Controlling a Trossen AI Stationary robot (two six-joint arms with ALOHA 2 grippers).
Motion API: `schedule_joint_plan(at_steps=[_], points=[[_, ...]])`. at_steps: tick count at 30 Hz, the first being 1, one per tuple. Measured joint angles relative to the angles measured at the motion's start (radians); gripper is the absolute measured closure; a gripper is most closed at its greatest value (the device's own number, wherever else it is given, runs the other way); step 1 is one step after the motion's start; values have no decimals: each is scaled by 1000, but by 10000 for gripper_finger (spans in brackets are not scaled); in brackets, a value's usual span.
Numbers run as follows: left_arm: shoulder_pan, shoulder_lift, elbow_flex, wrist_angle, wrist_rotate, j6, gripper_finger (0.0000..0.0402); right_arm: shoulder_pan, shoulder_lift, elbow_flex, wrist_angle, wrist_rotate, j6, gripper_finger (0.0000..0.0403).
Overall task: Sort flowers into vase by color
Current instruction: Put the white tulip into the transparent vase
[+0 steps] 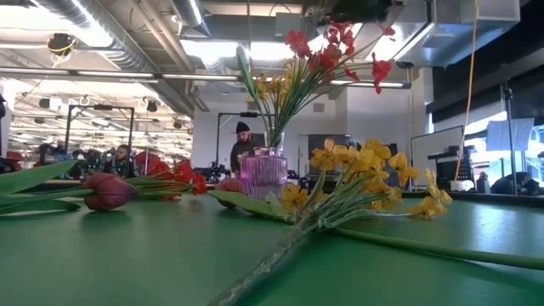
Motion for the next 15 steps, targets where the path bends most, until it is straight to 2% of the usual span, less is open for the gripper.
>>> schedule_joint_plan(at_steps=[7,11,15], points=[[13,-53,-106,68,-49,1,401,-1,-175,-181,153,26,25,142],[35,-62,-229,258,-19,-14,402,-1,-287,-313,247,69,29,146],[49,-26,-337,544,-7,-26,401,-1,-361,-452,379,138,51,146]])
